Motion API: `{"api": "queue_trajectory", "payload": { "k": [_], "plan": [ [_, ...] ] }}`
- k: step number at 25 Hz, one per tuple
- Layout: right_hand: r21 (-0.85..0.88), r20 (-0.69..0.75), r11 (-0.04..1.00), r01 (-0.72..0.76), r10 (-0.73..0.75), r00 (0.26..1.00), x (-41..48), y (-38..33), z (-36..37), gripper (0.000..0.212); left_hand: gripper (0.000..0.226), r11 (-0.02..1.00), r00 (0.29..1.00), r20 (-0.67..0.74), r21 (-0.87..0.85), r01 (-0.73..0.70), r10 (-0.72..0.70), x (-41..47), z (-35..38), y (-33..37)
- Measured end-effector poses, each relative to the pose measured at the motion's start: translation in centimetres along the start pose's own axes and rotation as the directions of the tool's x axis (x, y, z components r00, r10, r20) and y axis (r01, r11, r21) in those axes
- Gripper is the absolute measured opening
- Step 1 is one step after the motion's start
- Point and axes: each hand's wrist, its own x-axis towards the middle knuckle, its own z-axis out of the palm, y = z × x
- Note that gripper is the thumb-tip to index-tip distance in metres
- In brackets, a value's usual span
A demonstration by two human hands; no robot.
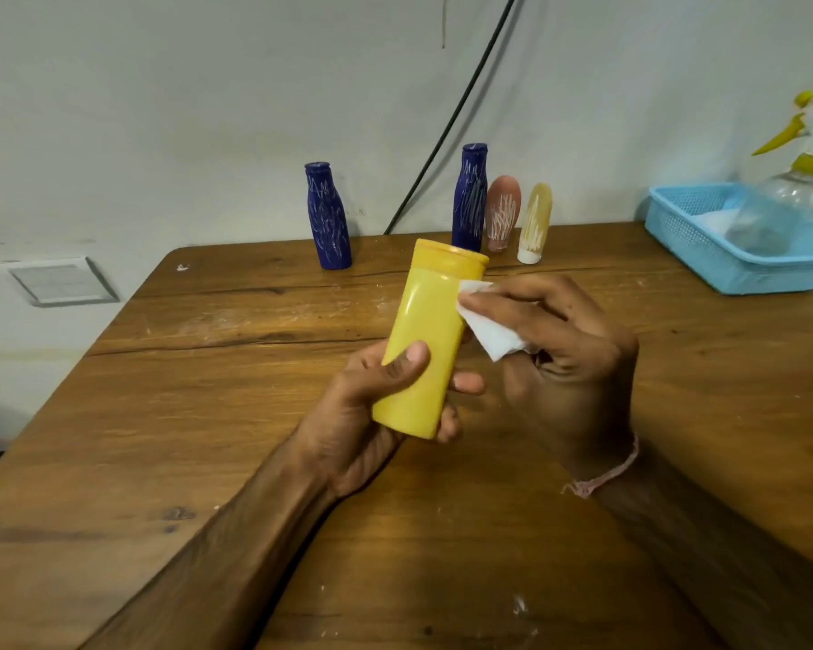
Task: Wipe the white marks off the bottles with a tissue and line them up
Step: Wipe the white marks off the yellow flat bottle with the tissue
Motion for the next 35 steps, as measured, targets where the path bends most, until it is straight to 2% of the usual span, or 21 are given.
{"api": "queue_trajectory", "payload": {
  "k": [3, 5, 6, 10, 12, 14, 17, 19, 22, 24, 26, 27, 29, 31, 33, 35],
  "plan": [
    [-0.049, -0.001, 0.999, -0.017, 0.017, 1.0, -0.1, -0.8, 0.1, 0.025, 0.042, 0.96, 0.984, -0.105, 0.256, -0.114, 0.145, 0.1, -0.2, -0.7],
    [-0.094, 0.004, 0.995, 0.01, -0.009, 1.0, -0.2, -1.2, 0.4, 0.023, 0.046, 0.94, 0.967, -0.14, 0.299, -0.164, 0.213, 0.1, -0.2, -0.9],
    [-0.1, -0.001, 0.995, 0.004, -0.004, 1.0, -0.2, -1.3, 0.5, 0.025, 0.047, 0.946, 0.968, -0.144, 0.284, -0.157, 0.204, 0.2, -0.2, -0.9],
    [-0.016, -0.056, 0.998, -0.068, 0.068, 0.996, 0.3, -1.2, 0.9, 0.035, 0.045, 0.983, 0.991, -0.068, 0.15, -0.108, 0.119, 0.3, 0.2, -1.2],
    [0.048, 0.003, 0.996, -0.07, 0.07, 0.998, -0.3, -1.4, 1.1, 0.034, 0.038, 0.996, 0.996, -0.039, 0.011, -0.084, 0.084, 0.3, 0.1, -0.9],
    [0.067, 0.07, 0.998, 0.002, -0.007, 0.997, -0.7, -1.7, 1.2, 0.032, 0.032, 0.989, 0.999, -0.002, -0.138, -0.044, 0.044, 0.2, -0.2, -0.4],
    [0.011, 0.026, 0.996, 0.084, -0.085, 0.996, 0.4, -1.5, 1.5, 0.026, 0.029, 0.955, 0.993, 0.121, -0.293, 0.034, 0.002, 0.2, -0.4, 0.0],
    [-0.006, 0.008, 0.997, 0.078, -0.078, 0.997, 0.7, -1.9, 1.6, 0.027, 0.036, 0.912, 0.97, 0.242, -0.394, 0.113, -0.016, 0.4, -0.6, -0.2],
    [0.034, 0.094, 0.984, 0.174, -0.177, 0.98, -0.1, -2.6, 1.6, 0.03, 0.048, 0.861, 0.936, 0.351, -0.466, 0.203, -0.031, 0.3, -1.3, -0.4],
    [0.038, 0.063, 0.987, 0.153, -0.156, 0.986, 0.3, -2.4, 1.6, 0.026, 0.043, 0.903, 0.946, 0.323, -0.398, 0.159, -0.024, 0.3, -1.3, -0.2],
    [0.038, -0.023, 0.999, 0.032, -0.031, 0.999, 1.0, -2.0, 1.5, 0.025, 0.033, 0.965, 0.982, 0.187, -0.256, 0.064, -0.016, 0.3, -0.7, -0.3],
    [0.065, -0.014, 0.998, -0.017, 0.018, 1.0, 0.9, -2.0, 1.4, 0.027, 0.035, 0.982, 0.994, 0.109, -0.19, 0.005, 0.016, 0.2, -0.4, -0.5],
    [0.097, 0.075, 0.995, -0.011, 0.004, 0.997, 0.1, -2.0, 1.1, 0.032, 0.032, 0.99, 0.991, -0.036, -0.049, -0.131, 0.129, 0.3, 0.0, -0.8],
    [0.046, 0.091, 0.999, 0.02, -0.024, 0.996, -0.3, -1.8, 0.7, 0.027, 0.026, 0.964, 0.958, -0.14, 0.126, -0.234, 0.251, 0.4, 0.3, -0.8],
    [0.013, -0.021, 0.998, -0.06, 0.061, 0.998, 0.3, -1.2, 0.4, 0.025, 0.032, 0.915, 0.929, -0.18, 0.309, -0.26, 0.325, 0.3, 0.4, -0.9],
    [0.007, -0.108, 0.991, -0.131, 0.131, 0.985, 0.9, -1.0, 0.2, 0.025, 0.033, 0.821, 0.901, -0.198, 0.518, -0.239, 0.387, 0.0, 0.7, -0.8]
  ]
}}
